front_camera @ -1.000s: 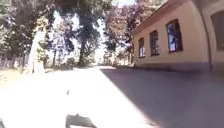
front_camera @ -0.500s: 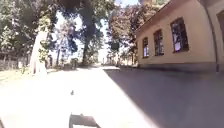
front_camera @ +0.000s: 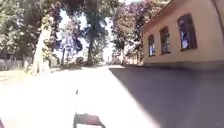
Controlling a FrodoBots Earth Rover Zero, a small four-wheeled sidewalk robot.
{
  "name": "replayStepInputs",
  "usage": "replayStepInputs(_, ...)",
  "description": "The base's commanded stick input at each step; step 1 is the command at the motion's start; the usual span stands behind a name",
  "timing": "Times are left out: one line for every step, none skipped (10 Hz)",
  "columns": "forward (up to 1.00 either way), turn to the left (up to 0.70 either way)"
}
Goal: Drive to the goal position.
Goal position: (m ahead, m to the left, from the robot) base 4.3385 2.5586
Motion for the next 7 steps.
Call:
replayStepInputs(0.45, 0.27)
replayStepInputs(0.45, 0.27)
replayStepInputs(0.45, 0.27)
replayStepInputs(0.45, 0.27)
replayStepInputs(0.45, 0.20)
replayStepInputs(0.45, 0.00)
replayStepInputs(0.45, 0.00)
